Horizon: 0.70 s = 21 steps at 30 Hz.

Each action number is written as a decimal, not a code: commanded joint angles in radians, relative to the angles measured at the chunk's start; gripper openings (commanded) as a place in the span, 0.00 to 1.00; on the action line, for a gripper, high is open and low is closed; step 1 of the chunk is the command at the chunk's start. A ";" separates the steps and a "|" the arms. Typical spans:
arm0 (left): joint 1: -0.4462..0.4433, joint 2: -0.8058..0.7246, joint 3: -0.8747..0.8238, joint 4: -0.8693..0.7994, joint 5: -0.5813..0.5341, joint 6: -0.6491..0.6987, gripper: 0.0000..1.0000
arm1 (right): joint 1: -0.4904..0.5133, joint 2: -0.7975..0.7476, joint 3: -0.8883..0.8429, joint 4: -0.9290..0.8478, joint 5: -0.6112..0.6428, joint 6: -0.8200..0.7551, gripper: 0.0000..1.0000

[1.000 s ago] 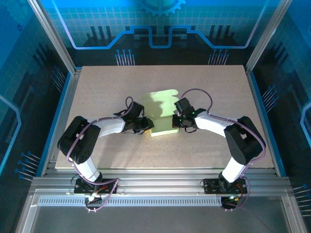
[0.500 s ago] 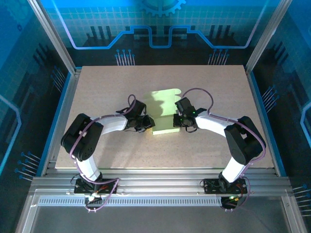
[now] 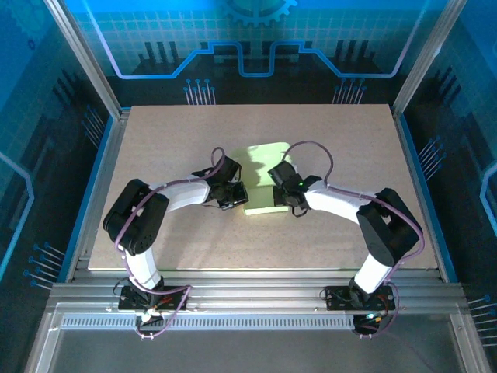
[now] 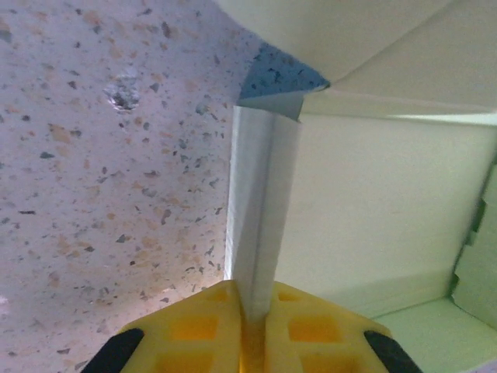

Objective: Fold the paper box

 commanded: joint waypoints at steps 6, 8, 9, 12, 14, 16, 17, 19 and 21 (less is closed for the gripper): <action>-0.026 0.032 0.029 -0.067 -0.020 0.019 0.00 | 0.170 -0.071 0.081 -0.056 0.258 0.051 0.00; -0.025 0.026 0.040 -0.072 -0.034 0.021 0.00 | 0.203 -0.082 0.102 -0.068 0.308 0.045 0.00; -0.025 0.024 0.046 -0.074 -0.040 0.023 0.00 | 0.223 -0.087 0.115 -0.076 0.343 0.039 0.00; -0.026 0.021 0.063 -0.072 -0.051 0.024 0.00 | 0.277 -0.099 0.143 -0.076 0.438 0.002 0.00; -0.025 0.019 0.072 -0.061 -0.055 0.022 0.00 | 0.310 -0.104 0.154 -0.061 0.497 -0.033 0.00; -0.025 0.019 0.079 -0.056 -0.059 0.021 0.00 | 0.335 -0.111 0.157 -0.042 0.538 -0.062 0.00; -0.025 0.020 0.083 -0.054 -0.061 0.021 0.00 | 0.344 -0.115 0.156 -0.029 0.553 -0.074 0.00; -0.026 0.025 0.089 -0.052 -0.061 0.016 0.00 | 0.357 -0.120 0.156 -0.012 0.572 -0.091 0.00; -0.025 0.027 0.094 -0.048 -0.067 0.010 0.00 | 0.369 -0.119 0.158 0.002 0.588 -0.112 0.00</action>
